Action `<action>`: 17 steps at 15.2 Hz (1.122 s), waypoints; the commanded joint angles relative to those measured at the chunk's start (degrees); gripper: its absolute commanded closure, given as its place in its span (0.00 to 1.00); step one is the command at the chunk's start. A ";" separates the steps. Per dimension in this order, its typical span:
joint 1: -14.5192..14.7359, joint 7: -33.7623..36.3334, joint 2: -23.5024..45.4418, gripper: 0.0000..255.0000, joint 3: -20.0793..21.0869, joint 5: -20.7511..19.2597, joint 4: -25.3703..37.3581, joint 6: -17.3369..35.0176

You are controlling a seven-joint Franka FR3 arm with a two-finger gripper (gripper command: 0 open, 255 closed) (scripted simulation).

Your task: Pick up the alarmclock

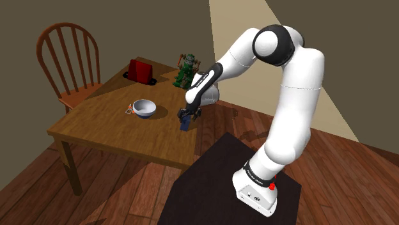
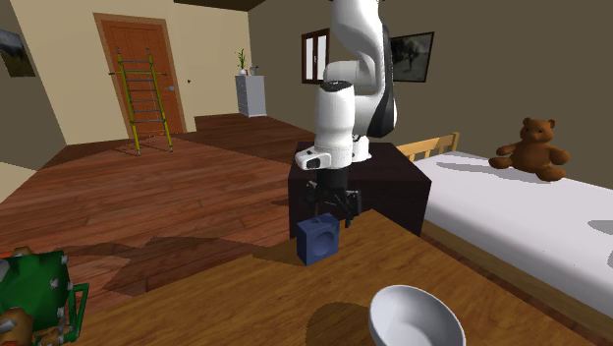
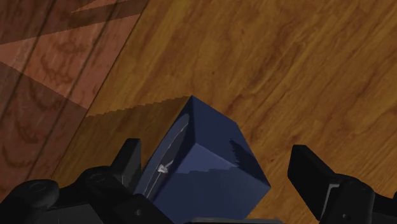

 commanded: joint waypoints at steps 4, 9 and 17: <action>-0.32 -0.28 2.13 0.00 0.41 0.37 0.41 1.75; -0.29 -0.26 2.06 1.00 0.41 0.37 0.33 1.76; 0.08 0.06 -0.43 1.00 -0.08 -0.04 -0.29 -0.12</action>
